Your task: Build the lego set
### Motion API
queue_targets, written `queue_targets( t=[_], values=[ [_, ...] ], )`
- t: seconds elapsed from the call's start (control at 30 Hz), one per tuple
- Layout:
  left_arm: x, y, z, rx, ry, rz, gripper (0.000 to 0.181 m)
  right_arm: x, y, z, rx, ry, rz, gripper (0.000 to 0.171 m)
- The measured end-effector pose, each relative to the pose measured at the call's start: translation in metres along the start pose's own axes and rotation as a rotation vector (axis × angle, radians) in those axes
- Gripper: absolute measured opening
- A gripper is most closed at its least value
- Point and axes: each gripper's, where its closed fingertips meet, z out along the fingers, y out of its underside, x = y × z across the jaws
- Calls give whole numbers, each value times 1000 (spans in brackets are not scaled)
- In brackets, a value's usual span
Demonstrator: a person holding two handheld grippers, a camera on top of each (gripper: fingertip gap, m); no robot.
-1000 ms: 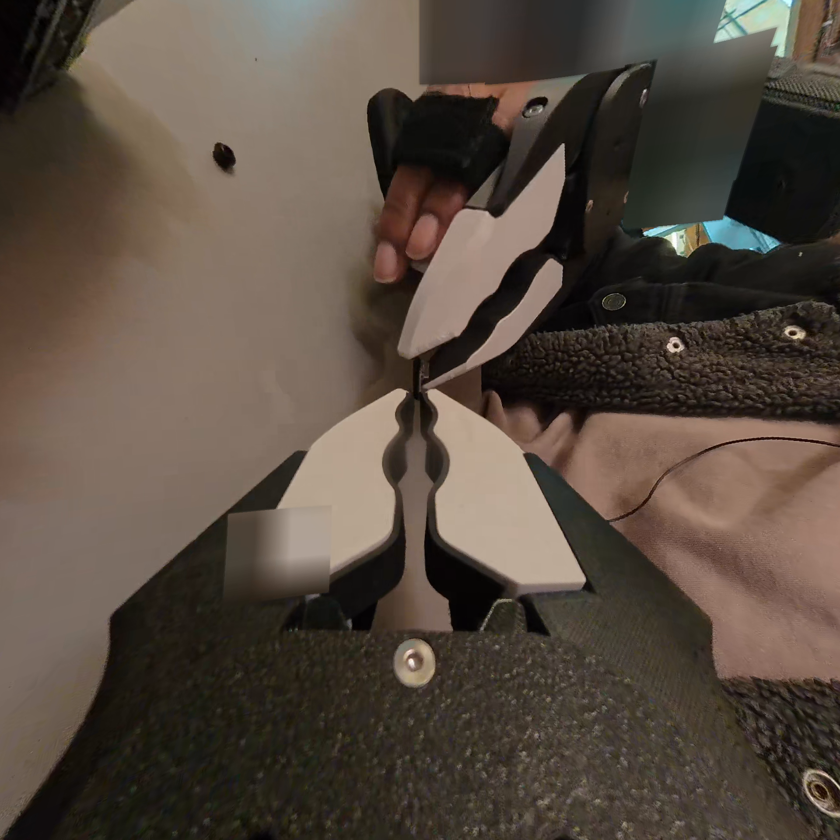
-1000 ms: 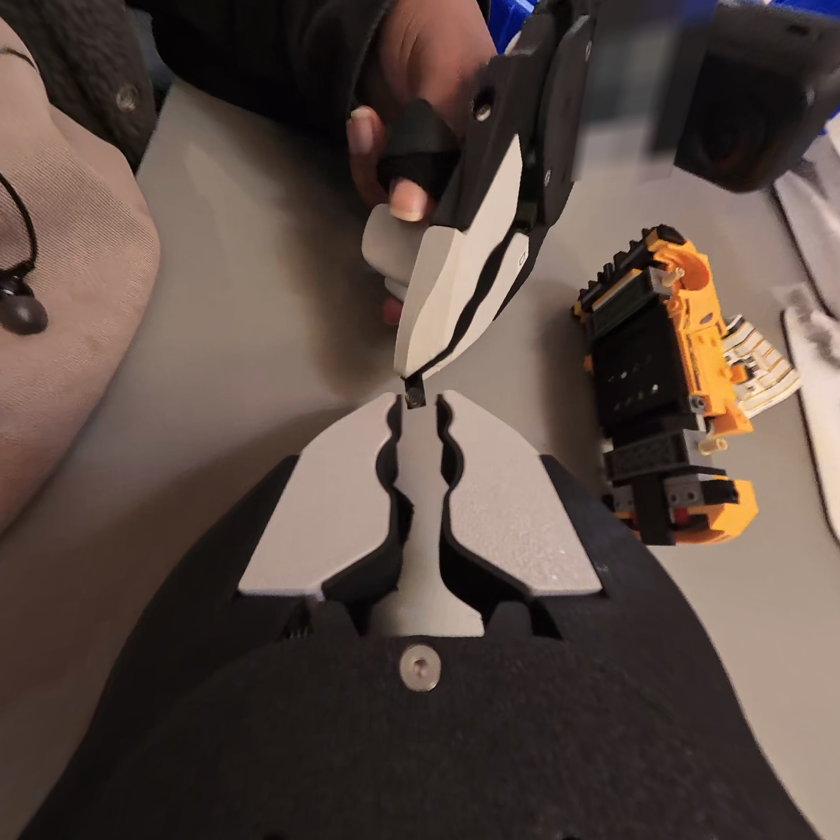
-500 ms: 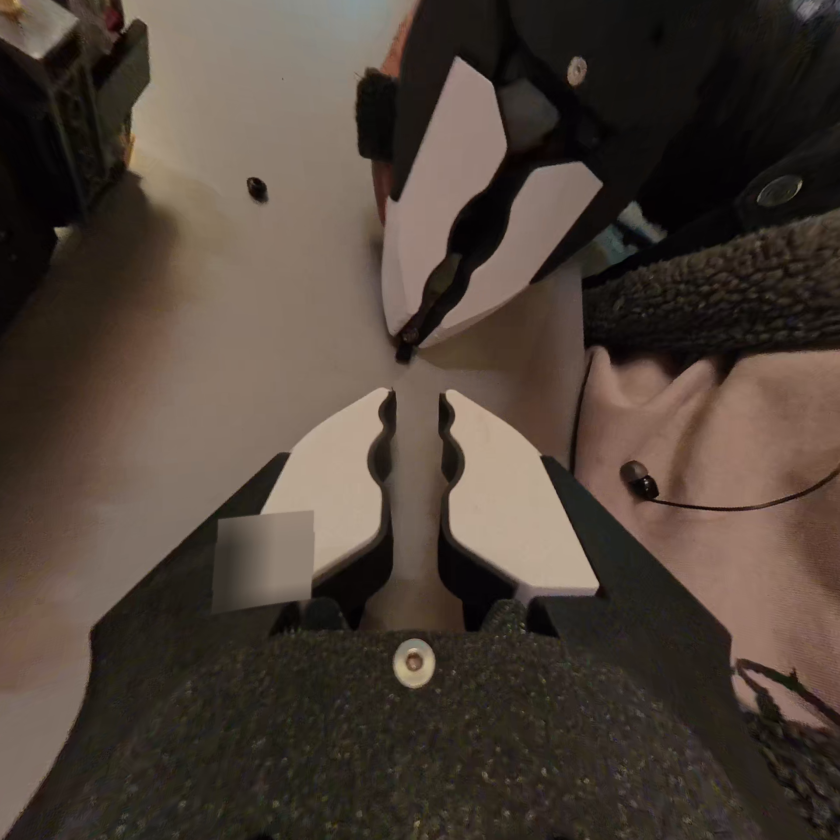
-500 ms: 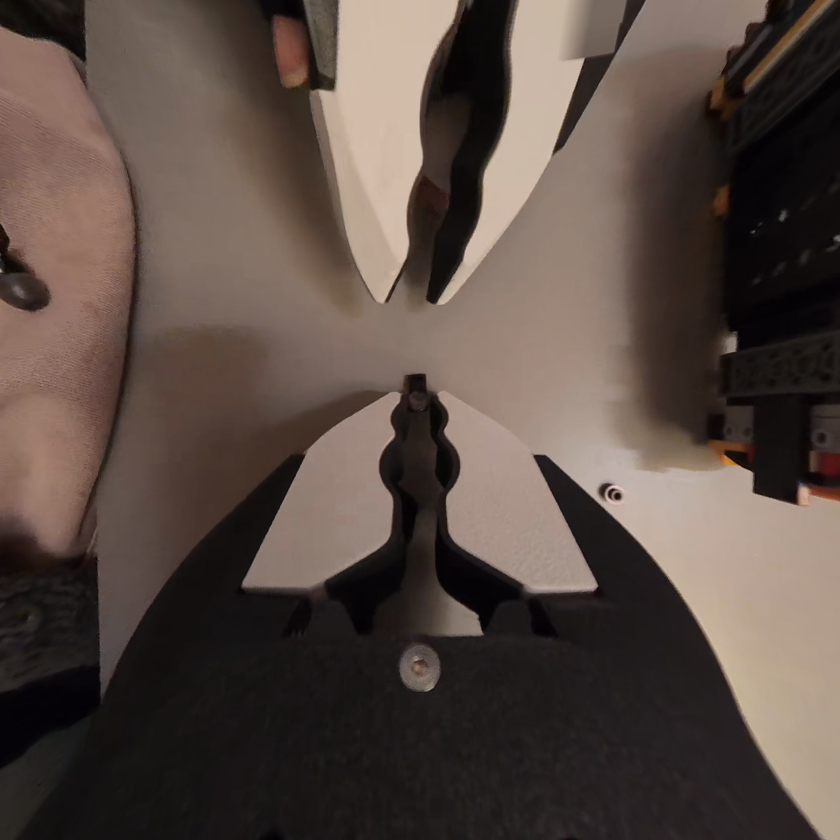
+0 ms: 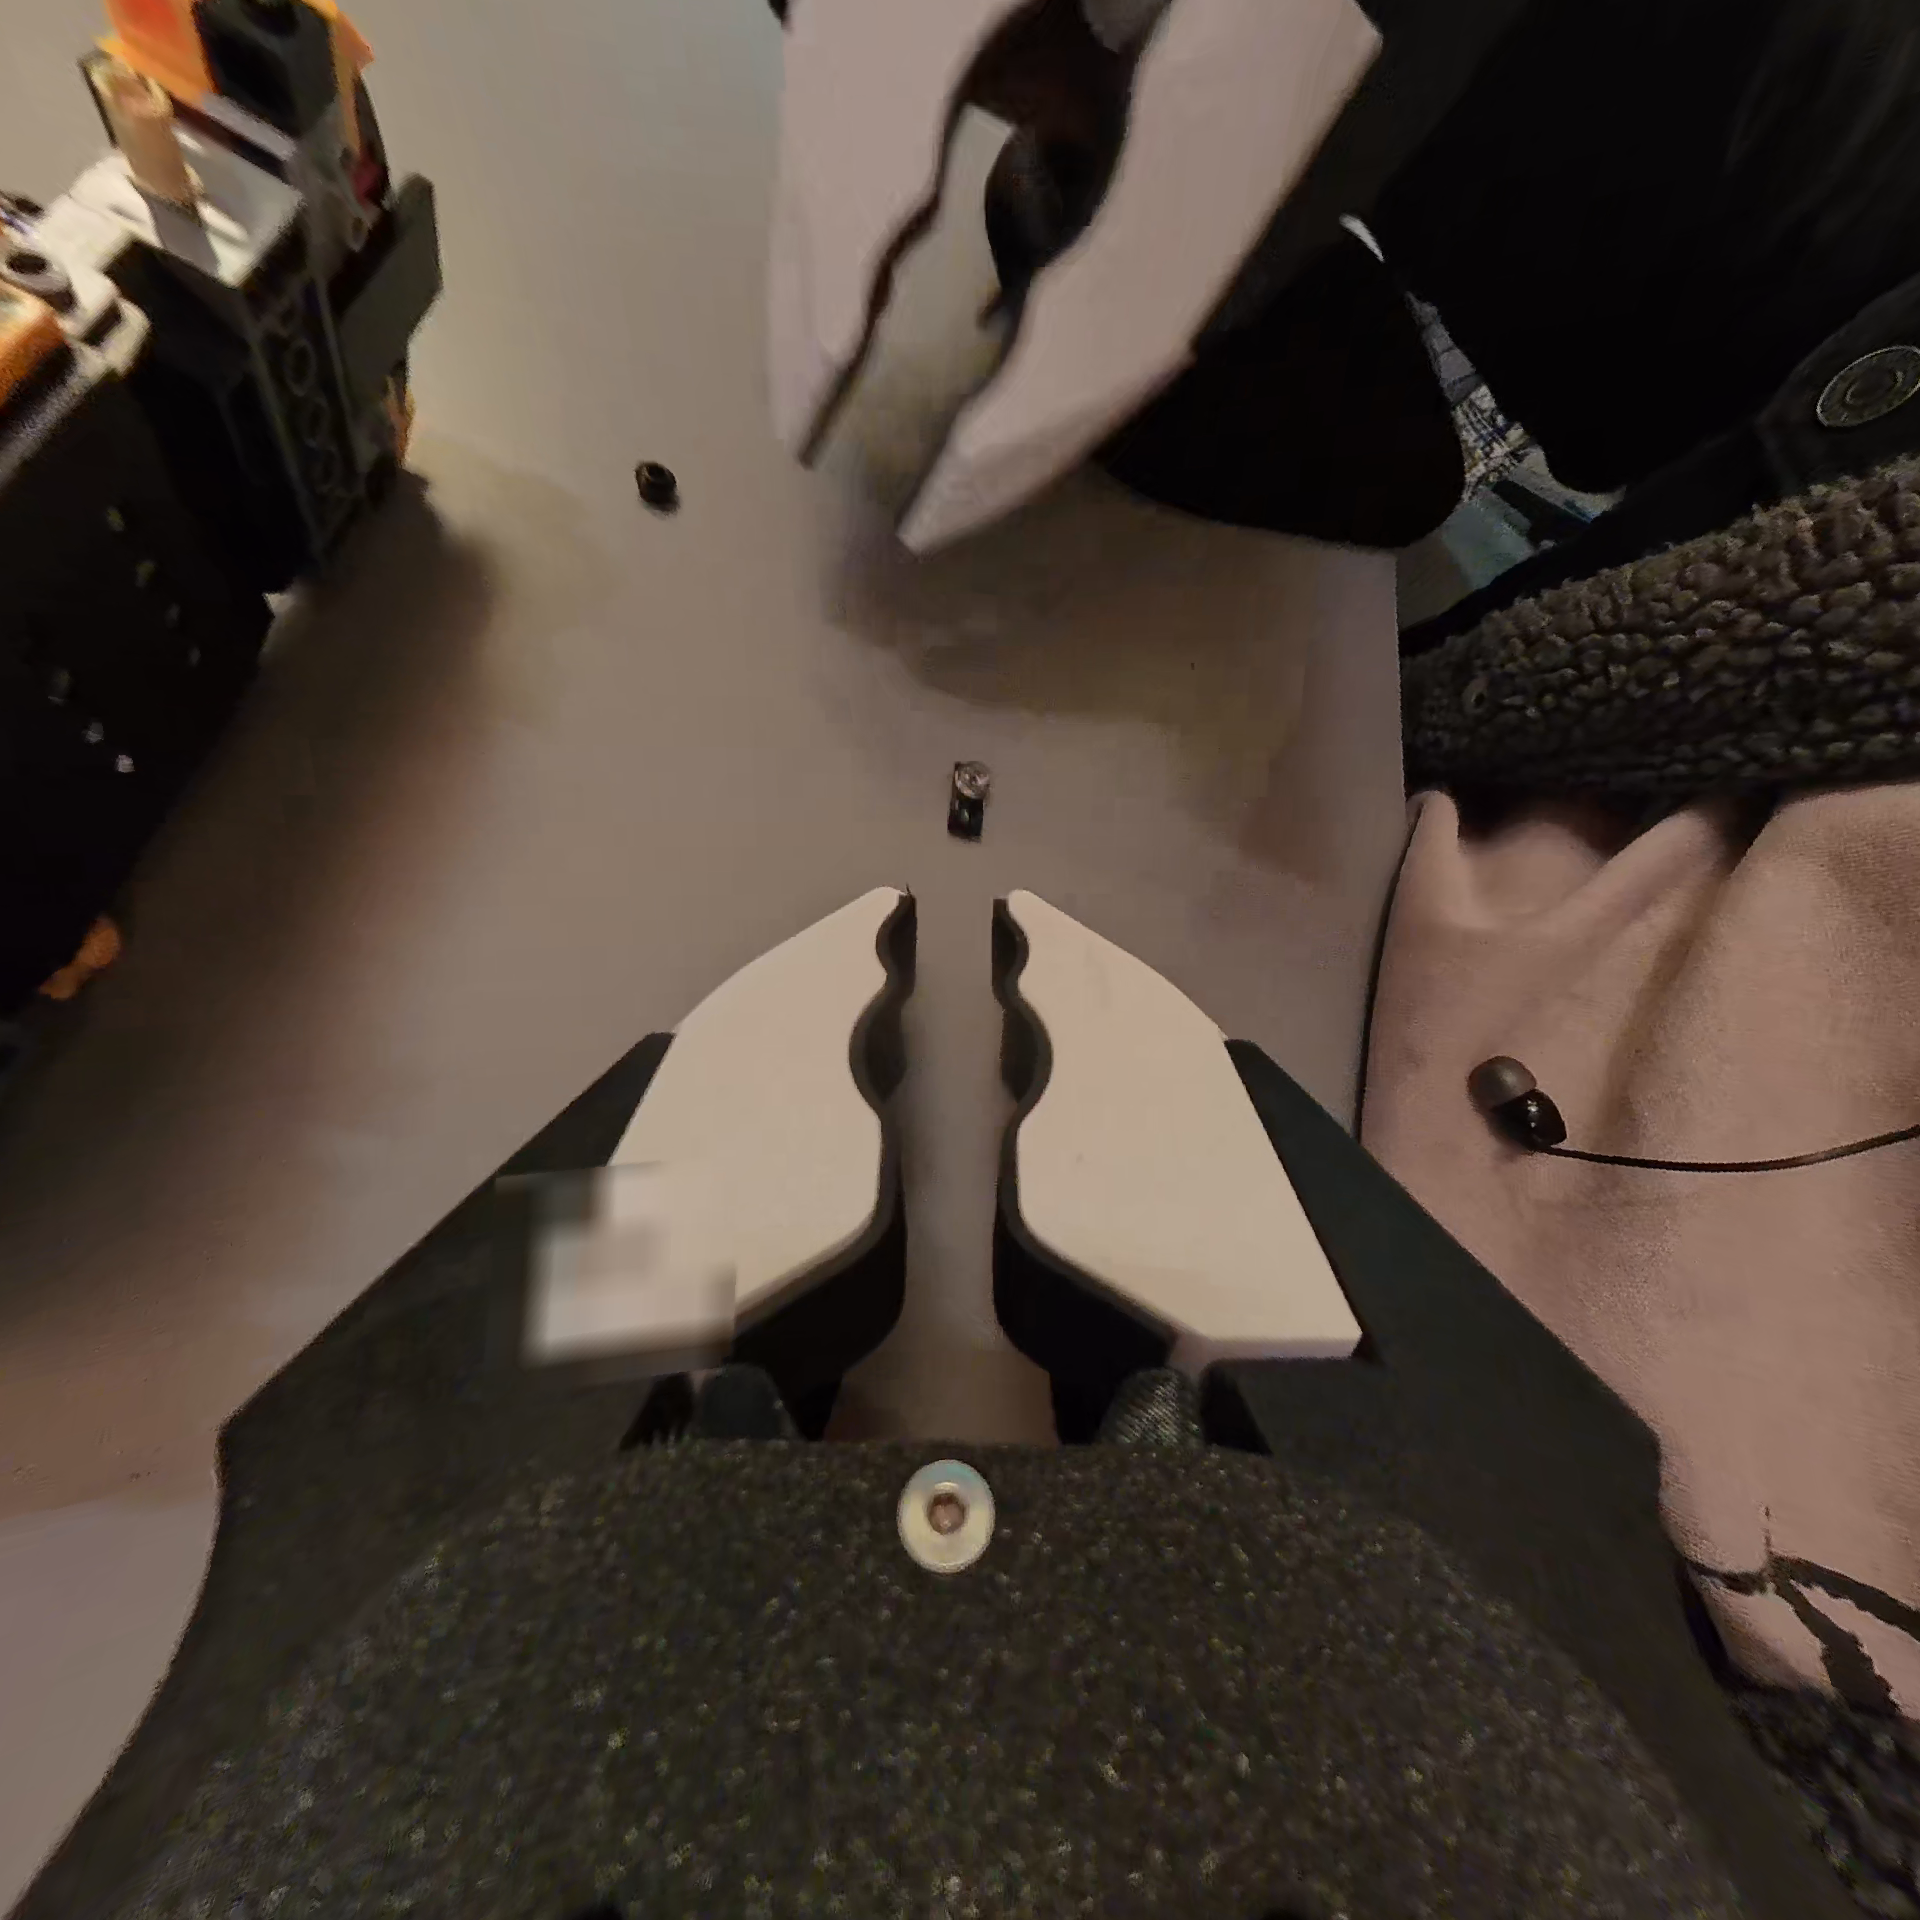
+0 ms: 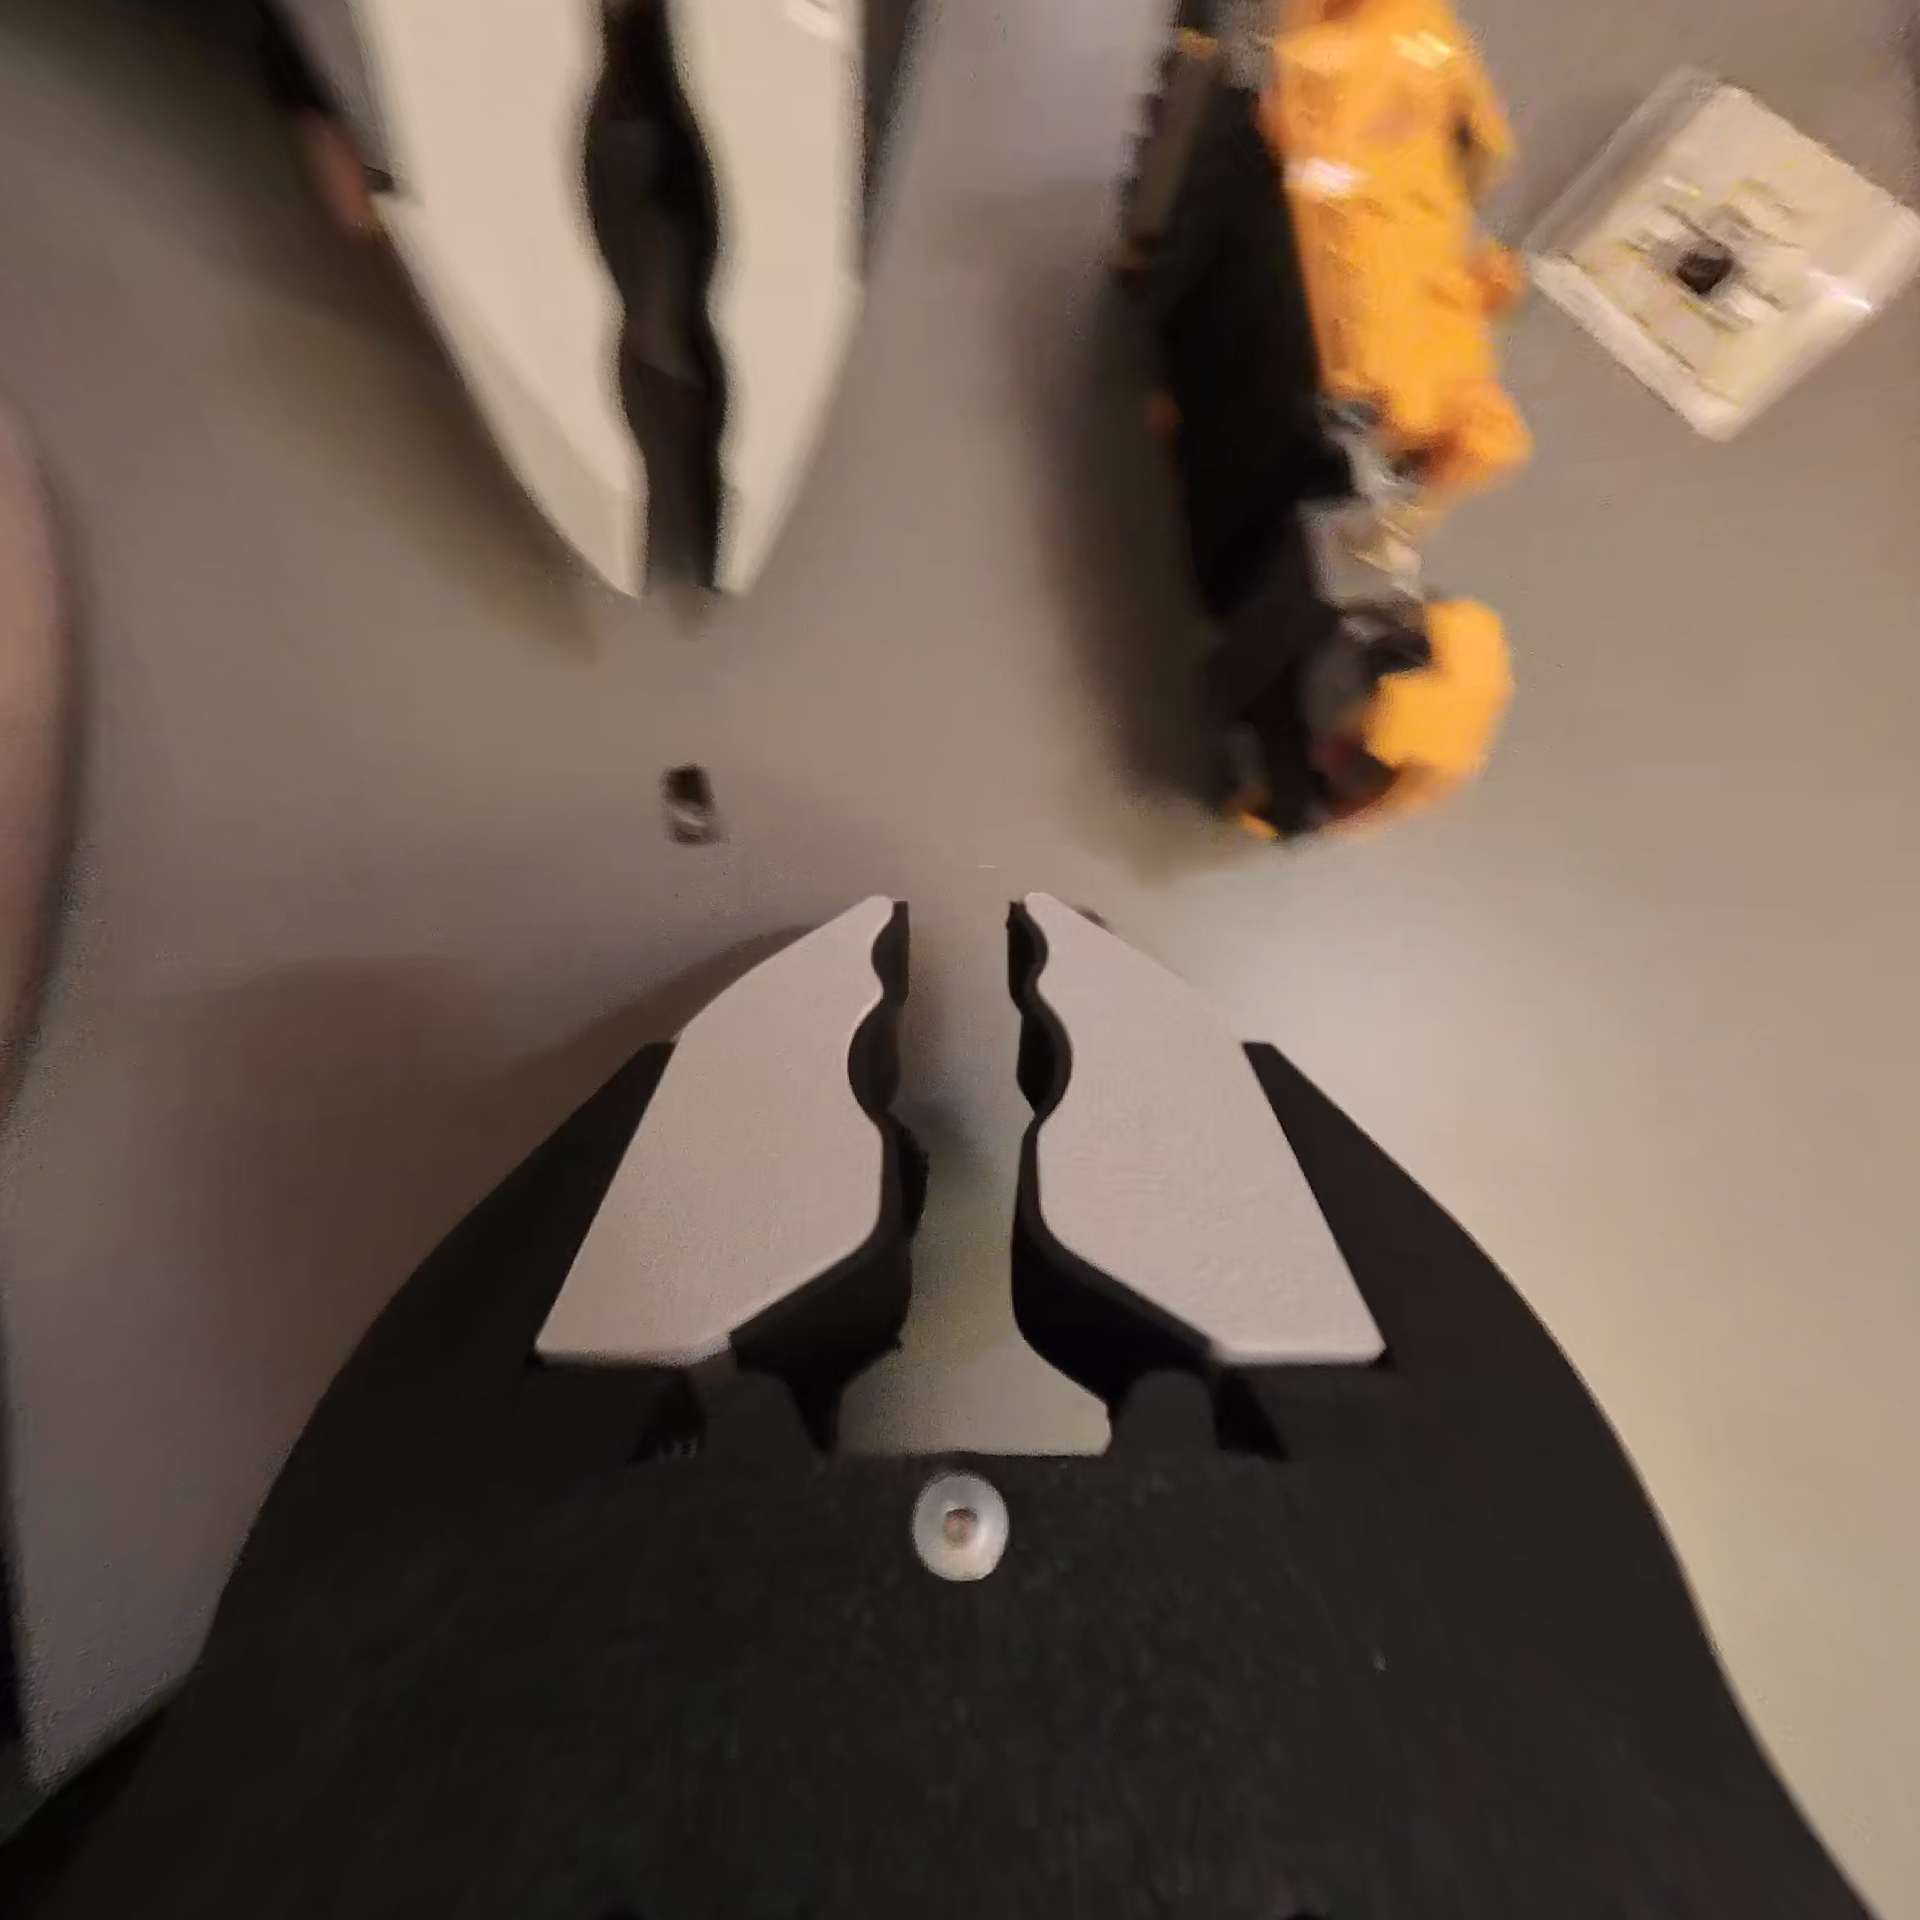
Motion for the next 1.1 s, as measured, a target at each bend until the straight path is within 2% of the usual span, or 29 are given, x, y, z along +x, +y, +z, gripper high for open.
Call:
queue_targets(
  t=[0.1,0.3,0.6,0.77,0.97,1.1],
  values=[
    [-3,-7,-3,32,-40,38,10,27,14,0,-16,98,57,16],
    [-8,-9,-3,42,-84,76,10,28,18,20,-38,63,60,16],
    [-10,-8,-2,29,-111,111,10,22,14,22,-39,13,38,6],
    [-2,-20,-3,94,-122,205,13,-5,-28,11,218,-109,134,6],
    [14,-58,-25,336,-215,389,18,-27,-92,-27,688,-278,380,6],
    [24,-79,-47,488,-314,488,17,-34,-117,-48,883,-483,588,5]
  ],
)
